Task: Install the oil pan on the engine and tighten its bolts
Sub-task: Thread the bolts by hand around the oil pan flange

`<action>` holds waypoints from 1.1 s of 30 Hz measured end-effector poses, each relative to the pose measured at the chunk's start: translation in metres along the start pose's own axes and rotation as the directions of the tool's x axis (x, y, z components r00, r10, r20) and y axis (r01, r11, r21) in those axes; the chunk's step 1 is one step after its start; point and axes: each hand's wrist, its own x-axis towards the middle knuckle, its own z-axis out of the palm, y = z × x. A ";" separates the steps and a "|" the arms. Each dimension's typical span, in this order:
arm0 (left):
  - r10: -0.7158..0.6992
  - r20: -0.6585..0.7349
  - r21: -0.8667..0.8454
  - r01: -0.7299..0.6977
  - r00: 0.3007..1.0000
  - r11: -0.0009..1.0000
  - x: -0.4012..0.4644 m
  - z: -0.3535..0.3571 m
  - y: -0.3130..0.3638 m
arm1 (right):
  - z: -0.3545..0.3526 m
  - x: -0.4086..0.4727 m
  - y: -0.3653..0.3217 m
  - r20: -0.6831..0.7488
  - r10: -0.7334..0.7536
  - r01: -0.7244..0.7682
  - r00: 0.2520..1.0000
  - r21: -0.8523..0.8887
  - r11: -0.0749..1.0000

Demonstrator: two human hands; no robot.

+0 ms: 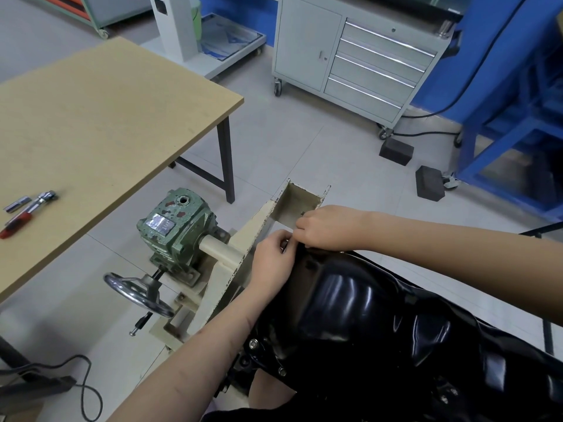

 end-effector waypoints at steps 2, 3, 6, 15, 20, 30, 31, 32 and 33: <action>-0.002 -0.001 -0.005 0.002 1.000 1.000 0.000 0.000 0.000 | 0.003 0.001 0.000 -0.025 -0.002 0.001 1.000 -0.032 1.000; -0.003 0.002 -0.009 0.003 1.000 1.000 0.000 0.000 0.000 | 0.005 0.002 0.000 -0.033 -0.006 0.005 0.999 -0.048 0.999; -0.010 0.012 -0.019 0.010 1.000 1.000 -0.001 0.000 0.000 | 0.010 0.004 0.001 -0.040 -0.024 0.020 0.999 -0.098 0.995; -0.010 -0.005 -0.008 0.010 1.000 1.000 -0.001 0.000 0.001 | 0.013 0.006 0.004 0.015 0.022 -0.021 1.000 -0.068 0.997; -0.001 -0.012 -0.010 0.001 1.000 1.000 0.000 0.001 0.000 | 0.019 0.005 0.005 -0.001 0.109 -0.109 0.994 0.047 0.993; -0.014 0.008 -0.020 0.015 1.000 1.000 0.001 0.002 -0.002 | 0.017 -0.003 0.008 -0.011 0.209 -0.152 0.978 0.650 0.745; -0.011 0.006 -0.015 0.012 1.000 1.000 0.001 0.002 -0.002 | 0.016 -0.004 0.009 -0.002 0.226 -0.166 0.974 0.675 0.719; -0.007 0.002 -0.009 0.007 1.000 1.000 0.001 0.002 -0.002 | 0.014 -0.005 0.010 0.011 0.240 -0.180 0.971 0.695 0.696; -0.004 0.000 -0.004 0.004 1.000 1.000 0.001 0.002 -0.002 | 0.013 -0.006 0.011 0.021 0.249 -0.190 0.968 0.709 0.679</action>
